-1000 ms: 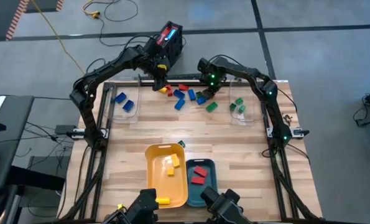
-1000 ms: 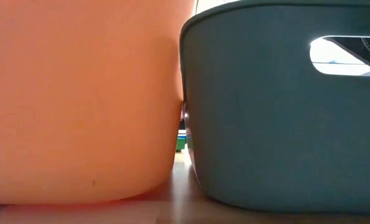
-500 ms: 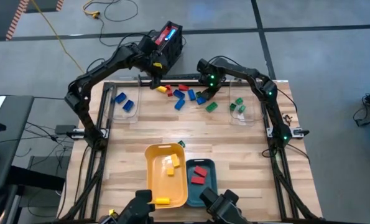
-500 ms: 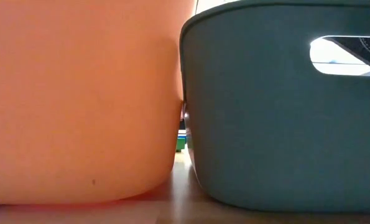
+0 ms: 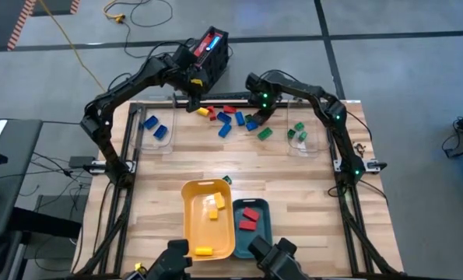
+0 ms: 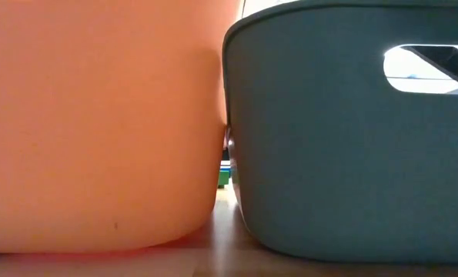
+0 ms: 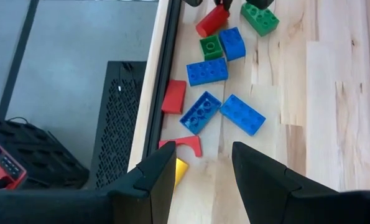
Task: Sort blocks
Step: Put the red block into the blue bin, then put the green game piece into the right transparent bin
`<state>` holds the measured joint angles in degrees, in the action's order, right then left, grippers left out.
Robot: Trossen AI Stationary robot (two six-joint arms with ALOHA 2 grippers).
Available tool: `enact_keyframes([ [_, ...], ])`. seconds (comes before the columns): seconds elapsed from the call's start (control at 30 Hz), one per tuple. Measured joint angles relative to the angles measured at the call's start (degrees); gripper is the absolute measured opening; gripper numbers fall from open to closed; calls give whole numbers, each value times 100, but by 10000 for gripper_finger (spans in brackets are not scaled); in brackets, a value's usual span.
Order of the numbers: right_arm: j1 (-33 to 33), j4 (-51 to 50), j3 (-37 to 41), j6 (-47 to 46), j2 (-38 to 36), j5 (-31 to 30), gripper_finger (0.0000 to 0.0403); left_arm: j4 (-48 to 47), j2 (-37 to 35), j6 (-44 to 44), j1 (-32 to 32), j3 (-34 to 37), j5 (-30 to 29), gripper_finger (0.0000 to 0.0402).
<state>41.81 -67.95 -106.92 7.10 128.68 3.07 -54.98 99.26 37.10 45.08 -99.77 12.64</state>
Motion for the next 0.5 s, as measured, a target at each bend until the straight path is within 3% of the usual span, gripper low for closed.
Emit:
enact_keyframes([
  [0.13,-18,-62,-156,25,0,22,125,-244,0,91,0,0,-2,153],
  [0.37,-12,-30,-366,-151,2,32,230,-314,0,186,0,0,-2,153],
  [0.5,-16,246,-156,-275,3,70,249,-323,0,188,0,0,-2,153],
])
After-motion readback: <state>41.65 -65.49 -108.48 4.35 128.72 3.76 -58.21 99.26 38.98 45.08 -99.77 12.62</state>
